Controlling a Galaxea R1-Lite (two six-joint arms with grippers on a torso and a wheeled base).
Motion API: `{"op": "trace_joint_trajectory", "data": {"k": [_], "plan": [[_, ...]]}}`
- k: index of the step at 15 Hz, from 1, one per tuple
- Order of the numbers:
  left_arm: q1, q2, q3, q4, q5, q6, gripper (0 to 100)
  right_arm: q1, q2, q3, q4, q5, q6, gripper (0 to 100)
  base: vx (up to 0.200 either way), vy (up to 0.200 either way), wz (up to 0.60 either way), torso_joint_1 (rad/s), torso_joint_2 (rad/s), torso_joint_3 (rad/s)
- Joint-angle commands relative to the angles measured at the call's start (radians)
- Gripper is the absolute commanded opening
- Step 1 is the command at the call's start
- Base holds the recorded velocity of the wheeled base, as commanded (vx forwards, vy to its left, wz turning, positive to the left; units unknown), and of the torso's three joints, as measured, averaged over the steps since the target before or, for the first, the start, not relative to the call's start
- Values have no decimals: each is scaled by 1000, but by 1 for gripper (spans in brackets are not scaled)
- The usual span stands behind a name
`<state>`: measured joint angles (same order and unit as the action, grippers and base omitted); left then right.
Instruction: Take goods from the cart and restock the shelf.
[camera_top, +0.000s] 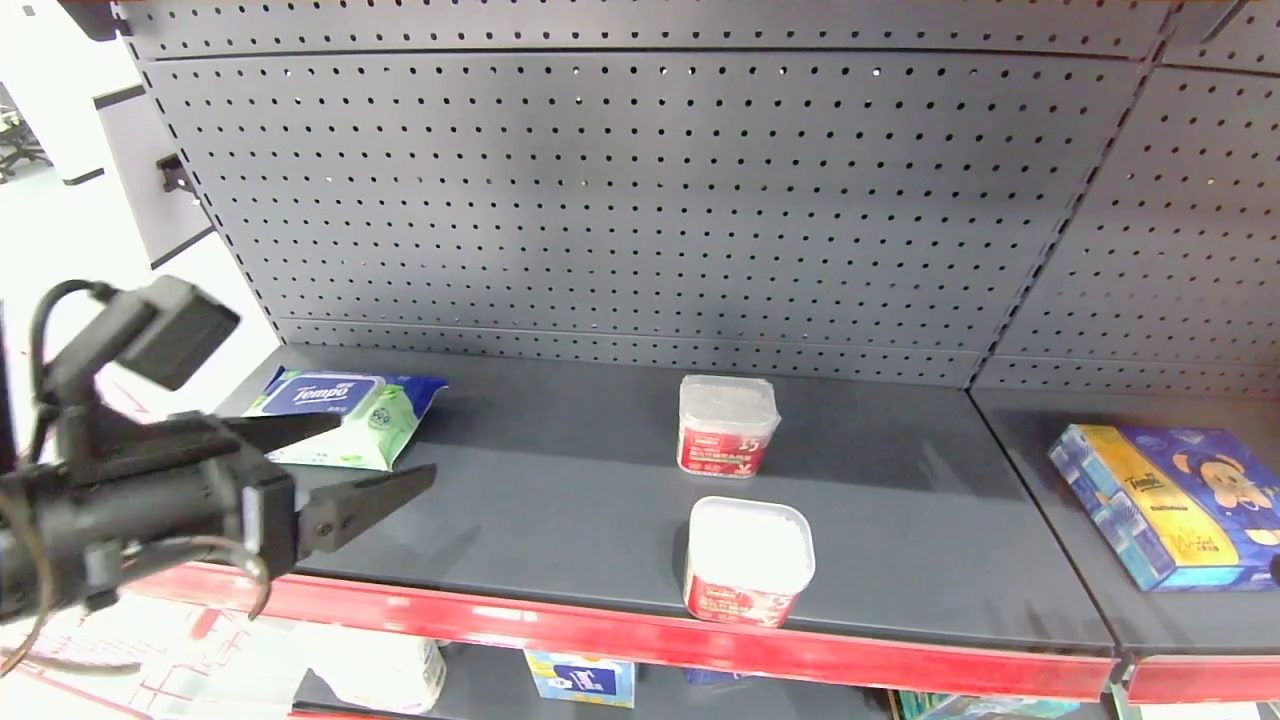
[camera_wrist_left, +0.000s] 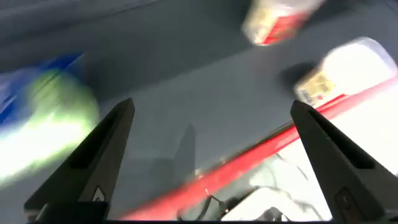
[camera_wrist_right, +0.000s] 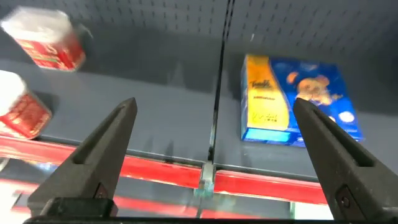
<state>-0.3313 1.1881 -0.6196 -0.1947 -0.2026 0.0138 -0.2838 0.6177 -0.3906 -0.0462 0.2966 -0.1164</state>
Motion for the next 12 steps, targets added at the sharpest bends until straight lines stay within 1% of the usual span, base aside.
{"op": "trace_joint_trajectory", "data": {"k": [1,2,3,4,5,6,7,8,10,11,12], "plan": [[15,-401,192,84,124,-140,100,54,310,-96,-54,-60,-9,100,0,0,0,0,0,0],[17,-481,196,161,129,-152,100,112,390,-120,-95,-113,-8,100,0,0,0,0,0,0],[17,-532,192,231,141,-152,100,164,436,-131,-146,-149,-2,100,0,0,0,0,0,0],[17,-582,187,291,180,-150,100,218,490,-136,-250,-188,18,100,0,0,0,0,0,0],[17,-591,187,291,206,-150,100,244,499,-129,-287,-189,27,100,0,0,0,0,0,0],[17,-593,185,291,222,-150,100,255,494,-123,-287,-189,29,100,0,0,0,0,0,0],[17,-599,178,291,256,-150,100,279,479,-97,-287,-188,29,100,0,0,0,0,0,0],[17,-602,172,293,269,-150,100,308,445,-62,-285,-185,29,100,0,0,0,0,0,0],[17,-604,170,293,270,-149,100,338,412,-16,-285,-185,29,100,0,0,0,0,0,0],[17,-604,170,293,270,-149,100,338,410,-14,-285,-185,29,100,0,0,0,0,0,0],[17,-607,170,293,275,-143,100,339,401,19,-285,-168,29,100,0,0,0,0,0,0]]}}
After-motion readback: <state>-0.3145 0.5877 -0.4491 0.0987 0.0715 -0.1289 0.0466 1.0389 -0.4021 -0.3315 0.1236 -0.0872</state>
